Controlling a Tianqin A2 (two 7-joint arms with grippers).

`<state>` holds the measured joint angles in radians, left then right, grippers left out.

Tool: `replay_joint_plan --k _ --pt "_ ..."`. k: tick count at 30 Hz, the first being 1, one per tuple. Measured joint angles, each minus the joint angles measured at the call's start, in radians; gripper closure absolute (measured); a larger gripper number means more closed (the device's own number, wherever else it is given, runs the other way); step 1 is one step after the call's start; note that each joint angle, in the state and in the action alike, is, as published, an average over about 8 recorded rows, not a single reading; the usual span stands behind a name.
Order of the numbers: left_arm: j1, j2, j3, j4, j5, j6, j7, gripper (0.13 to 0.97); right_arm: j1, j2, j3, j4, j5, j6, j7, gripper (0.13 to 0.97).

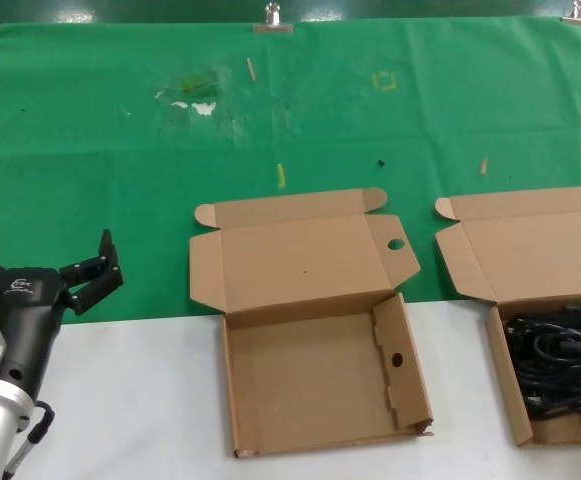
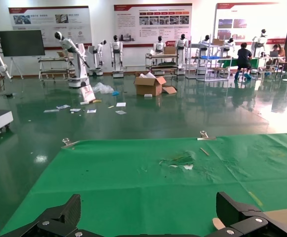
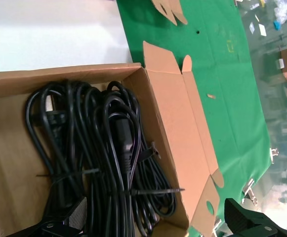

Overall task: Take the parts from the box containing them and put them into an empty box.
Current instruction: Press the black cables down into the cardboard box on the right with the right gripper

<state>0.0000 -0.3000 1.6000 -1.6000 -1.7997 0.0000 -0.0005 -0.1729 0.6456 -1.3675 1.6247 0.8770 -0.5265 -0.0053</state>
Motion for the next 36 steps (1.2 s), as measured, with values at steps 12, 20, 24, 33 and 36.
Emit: replay_joint_plan --k 12,20,24,33,36 --pt "0.0 0.0 0.0 0.0 0.0 0.0 0.0 0.132 0.13 -0.05 -0.06 -0.13 -0.06 0.014 -0.01 0.13" --pt "0.0 0.0 0.0 0.0 0.0 0.0 0.0 0.132 0.158 -0.05 -0.073 -0.159 -0.066 0.019 -0.014 0.154" --pt "0.0 0.0 0.0 0.0 0.0 0.0 0.0 0.132 0.154 -0.045 -0.075 -0.16 -0.062 0.02 -0.014 0.179" --pt "0.0 0.0 0.0 0.0 0.0 0.0 0.0 0.132 0.141 -0.025 -0.083 -0.175 -0.04 0.023 -0.018 0.251" --pt "0.0 0.0 0.0 0.0 0.0 0.0 0.0 0.132 0.141 -0.019 -0.088 -0.182 -0.035 0.025 -0.02 0.294"
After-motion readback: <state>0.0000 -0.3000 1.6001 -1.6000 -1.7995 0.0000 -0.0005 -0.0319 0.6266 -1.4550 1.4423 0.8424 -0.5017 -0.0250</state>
